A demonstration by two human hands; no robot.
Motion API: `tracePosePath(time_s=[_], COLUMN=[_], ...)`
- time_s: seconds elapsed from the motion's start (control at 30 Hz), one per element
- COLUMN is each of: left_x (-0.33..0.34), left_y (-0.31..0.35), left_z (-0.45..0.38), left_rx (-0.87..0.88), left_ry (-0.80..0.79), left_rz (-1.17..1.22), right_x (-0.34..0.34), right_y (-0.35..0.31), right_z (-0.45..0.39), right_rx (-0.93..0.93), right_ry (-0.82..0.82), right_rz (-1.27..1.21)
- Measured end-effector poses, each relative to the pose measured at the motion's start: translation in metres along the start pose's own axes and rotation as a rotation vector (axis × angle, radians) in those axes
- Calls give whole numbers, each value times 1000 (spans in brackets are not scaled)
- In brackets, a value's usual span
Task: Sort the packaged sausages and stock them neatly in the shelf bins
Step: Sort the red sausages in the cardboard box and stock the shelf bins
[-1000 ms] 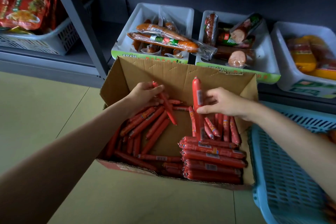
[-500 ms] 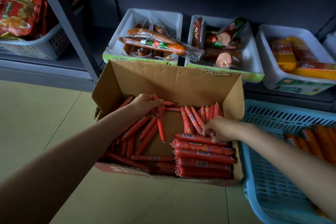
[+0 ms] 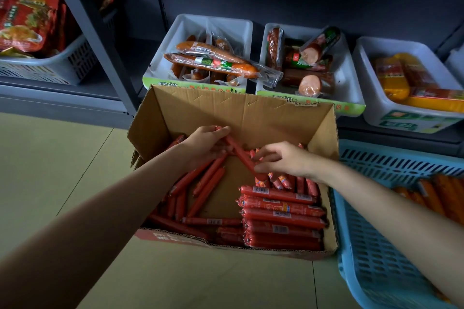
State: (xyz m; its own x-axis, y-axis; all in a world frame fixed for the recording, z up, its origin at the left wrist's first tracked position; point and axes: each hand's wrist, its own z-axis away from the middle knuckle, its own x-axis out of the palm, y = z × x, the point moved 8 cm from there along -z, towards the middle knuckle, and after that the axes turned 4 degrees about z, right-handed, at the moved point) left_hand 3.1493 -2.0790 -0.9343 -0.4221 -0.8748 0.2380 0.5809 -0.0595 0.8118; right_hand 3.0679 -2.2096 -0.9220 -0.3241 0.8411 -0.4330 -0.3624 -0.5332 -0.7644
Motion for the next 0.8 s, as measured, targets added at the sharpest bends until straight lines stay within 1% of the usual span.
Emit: tracePosePath(time_s=[0.07,0.1,0.13,0.17,0.23,0.27,0.3,0.33,0.37,0.43,0.5,0.57,0.63,0.7,0.8], left_x=[10,12,11,8,-2,-8,-12,-15,-19,-25,-31,-36,-36,-36,-46], left_y=[2,2,1,1,-1,-7,-13,-22,-30,-56,-86,-110,-125,-133,-123], left_z=[-2,-4,-5,-6,-10,-11,-10,-9,-6,2,7,8,5,4,1], left_rx=[9,19,32,64,132,142,142,134,116,19,-125,-209,-224,-245,-287], left_ry=[-35,-32,-18,8,33,24,-6,-62,-116,-265,-428,-513,-547,-553,-534], left_rz=[30,12,-61,-227,-791,-1086,-1312,-1470,-1537,-1578,-1636,-1699,-1799,-1883,-1766], right_x=[-2,-7,-14,-23,-40,-44,-43,-40,-38,-35,-25,-1,30,56,82], right_y=[-4,-2,2,9,29,39,47,50,46,29,10,-7,-14,-15,-15], right_z=[-4,-6,-7,-7,-4,-1,1,2,2,-5,-18,-29,-39,-49,-59], right_rx=[17,50,90,146,277,327,359,357,328,228,88,-33,-113,-156,-160], right_ry=[28,44,63,89,150,165,162,171,205,284,300,207,89,-2,-125], right_rz=[-11,29,117,283,671,793,859,899,934,957,853,743,743,736,702])
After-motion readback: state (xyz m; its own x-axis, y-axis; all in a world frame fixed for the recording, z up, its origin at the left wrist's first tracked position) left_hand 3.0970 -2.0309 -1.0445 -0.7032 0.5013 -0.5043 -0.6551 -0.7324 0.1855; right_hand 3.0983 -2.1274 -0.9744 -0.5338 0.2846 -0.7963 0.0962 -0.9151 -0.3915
